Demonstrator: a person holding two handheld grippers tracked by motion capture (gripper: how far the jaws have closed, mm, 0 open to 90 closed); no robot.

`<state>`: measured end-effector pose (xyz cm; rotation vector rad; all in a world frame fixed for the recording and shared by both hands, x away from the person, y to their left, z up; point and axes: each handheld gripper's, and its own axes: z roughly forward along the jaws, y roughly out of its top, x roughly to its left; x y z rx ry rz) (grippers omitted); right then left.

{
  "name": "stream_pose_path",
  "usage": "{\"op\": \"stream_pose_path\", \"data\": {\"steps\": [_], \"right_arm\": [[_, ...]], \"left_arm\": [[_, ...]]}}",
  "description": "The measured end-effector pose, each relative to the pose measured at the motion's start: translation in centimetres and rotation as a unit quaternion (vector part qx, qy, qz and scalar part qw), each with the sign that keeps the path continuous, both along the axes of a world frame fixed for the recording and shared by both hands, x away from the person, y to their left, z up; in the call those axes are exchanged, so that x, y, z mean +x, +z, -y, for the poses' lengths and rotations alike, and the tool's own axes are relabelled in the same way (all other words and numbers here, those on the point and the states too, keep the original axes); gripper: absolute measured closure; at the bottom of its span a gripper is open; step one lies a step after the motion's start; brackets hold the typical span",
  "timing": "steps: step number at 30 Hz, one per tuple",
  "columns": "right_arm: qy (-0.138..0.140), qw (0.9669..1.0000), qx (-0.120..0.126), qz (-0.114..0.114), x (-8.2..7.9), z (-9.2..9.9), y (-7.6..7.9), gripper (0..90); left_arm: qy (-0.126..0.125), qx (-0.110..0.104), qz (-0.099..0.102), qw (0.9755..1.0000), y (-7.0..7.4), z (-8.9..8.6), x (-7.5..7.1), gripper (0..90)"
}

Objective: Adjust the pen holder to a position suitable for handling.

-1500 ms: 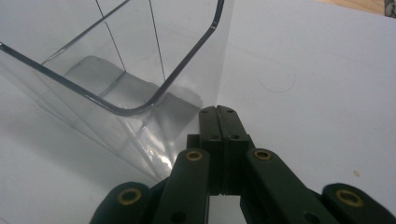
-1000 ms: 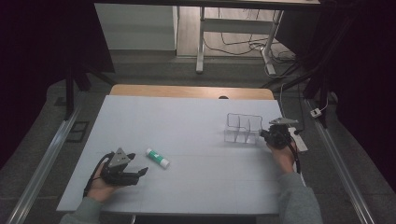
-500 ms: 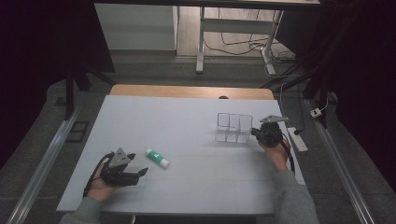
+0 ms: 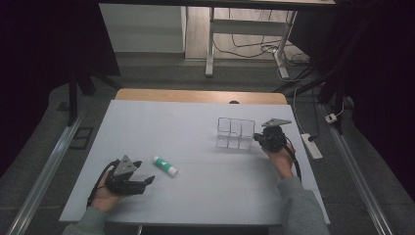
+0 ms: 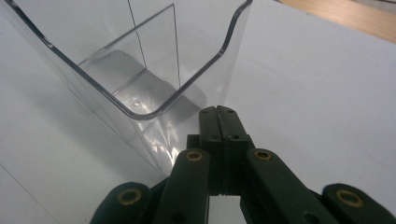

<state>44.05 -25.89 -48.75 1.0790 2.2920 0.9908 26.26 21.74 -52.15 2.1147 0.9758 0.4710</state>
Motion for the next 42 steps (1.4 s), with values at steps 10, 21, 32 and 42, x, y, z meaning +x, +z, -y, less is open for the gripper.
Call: {"op": "stream_pose_path", "data": {"steps": [10, 21, 32, 42], "right_arm": [[0.035, 0.9992, -0.021, -0.005, 0.1, -3.5, -0.2, 89.3], [0.047, 0.9986, -0.023, -0.004, 0.5, -5.4, -0.3, 89.3], [0.060, 0.9981, -0.008, -0.007, 0.9, -7.0, -0.2, 89.2], [0.065, 0.9979, -0.004, -0.007, 1.0, -8.3, -0.1, 89.2]], "left_arm": [[-0.001, 0.000, 0.001, 1.0000, 0.0, -0.1, 0.0, 25.6], [-0.001, 0.002, 0.000, 1.0000, -0.1, 0.0, 0.0, 25.6], [-0.002, 0.006, -0.001, 1.0000, -0.1, 0.0, 0.1, 25.5], [0.000, 0.006, -0.001, 1.0000, -0.2, -0.1, 0.1, 25.5]]}}
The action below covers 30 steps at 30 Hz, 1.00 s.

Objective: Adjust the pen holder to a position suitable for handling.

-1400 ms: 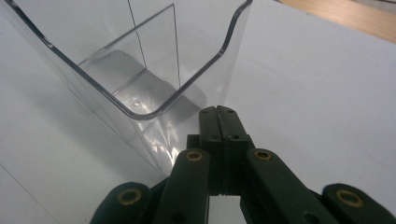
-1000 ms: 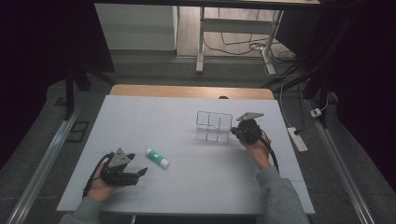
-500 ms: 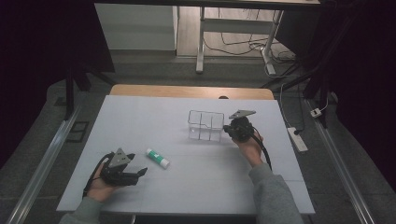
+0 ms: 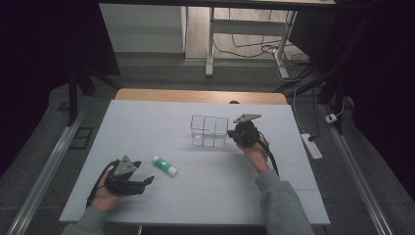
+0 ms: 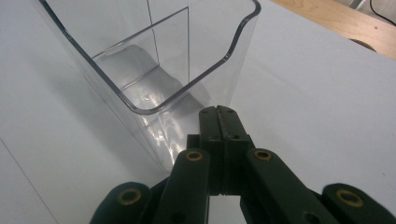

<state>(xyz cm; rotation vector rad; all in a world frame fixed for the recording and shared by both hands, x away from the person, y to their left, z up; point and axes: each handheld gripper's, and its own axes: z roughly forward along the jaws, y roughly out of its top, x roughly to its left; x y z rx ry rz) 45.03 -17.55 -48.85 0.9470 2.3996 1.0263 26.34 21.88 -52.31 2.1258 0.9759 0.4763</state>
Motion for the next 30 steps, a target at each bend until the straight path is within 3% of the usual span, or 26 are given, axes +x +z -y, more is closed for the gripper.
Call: {"op": "stream_pose_path", "data": {"steps": [17, 30], "right_arm": [[0.006, 0.9999, 0.009, -0.002, 0.3, -1.7, -0.2, 89.2], [-0.001, 0.9999, 0.015, -0.006, 0.7, -1.8, -0.5, 89.3]], "left_arm": [[-0.002, 0.002, 0.003, 1.0000, 0.1, 0.0, 0.1, 25.8], [-0.004, 0.010, 0.003, 0.9999, 0.0, 0.1, 0.1, 25.9]]}}
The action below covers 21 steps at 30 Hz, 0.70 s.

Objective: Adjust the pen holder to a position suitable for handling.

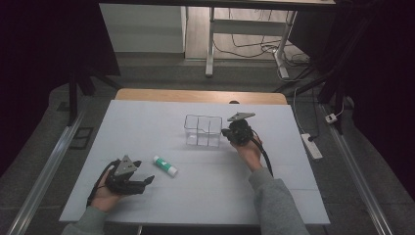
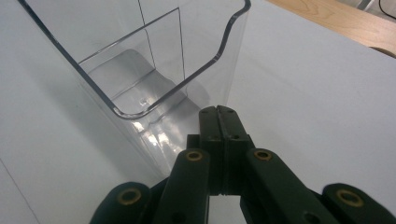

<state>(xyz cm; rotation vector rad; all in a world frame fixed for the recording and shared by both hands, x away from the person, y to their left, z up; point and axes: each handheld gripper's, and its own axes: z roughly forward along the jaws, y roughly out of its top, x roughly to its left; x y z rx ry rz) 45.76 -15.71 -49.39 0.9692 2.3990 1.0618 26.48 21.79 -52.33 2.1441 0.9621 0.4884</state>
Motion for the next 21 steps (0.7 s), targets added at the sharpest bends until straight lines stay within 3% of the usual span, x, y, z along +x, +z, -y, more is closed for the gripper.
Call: {"op": "stream_pose_path", "data": {"steps": [11, 21], "right_arm": [[0.006, 0.9999, 0.006, 0.008, -0.1, -0.1, -0.1, 89.2], [0.017, 0.9988, 0.029, 0.035, -3.6, 3.7, 0.8, 89.2]], "left_arm": [[0.001, -0.003, 0.001, 1.0000, 0.0, -0.1, 0.0, 25.8], [0.000, 0.001, 0.001, 1.0000, 0.0, 0.0, 0.2, 25.8]]}}
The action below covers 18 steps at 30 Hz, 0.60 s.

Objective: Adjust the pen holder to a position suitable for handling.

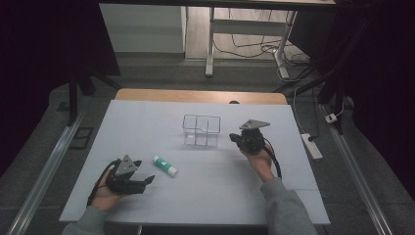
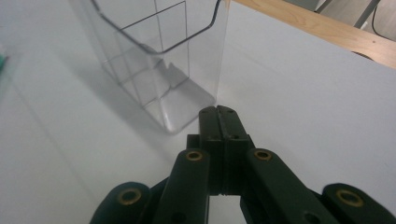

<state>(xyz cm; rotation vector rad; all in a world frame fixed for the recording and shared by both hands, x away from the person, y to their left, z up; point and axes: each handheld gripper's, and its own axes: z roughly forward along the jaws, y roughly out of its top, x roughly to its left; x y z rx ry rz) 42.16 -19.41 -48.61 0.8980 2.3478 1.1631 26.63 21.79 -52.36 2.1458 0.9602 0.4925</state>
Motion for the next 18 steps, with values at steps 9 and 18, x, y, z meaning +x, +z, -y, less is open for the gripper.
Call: {"op": "stream_pose_path", "data": {"steps": [9, 18], "right_arm": [[0.013, 0.9994, 0.017, 0.027, -4.6, 3.7, 0.3, 69.1], [0.007, 0.9992, 0.022, 0.032, -7.7, 6.9, -0.2, 52.4]], "left_arm": [[0.003, -0.001, 0.002, 1.0000, 0.0, 0.0, 0.0, 25.8], [0.005, -0.003, 0.003, 1.0000, 0.1, 0.0, 0.0, 25.8]]}}
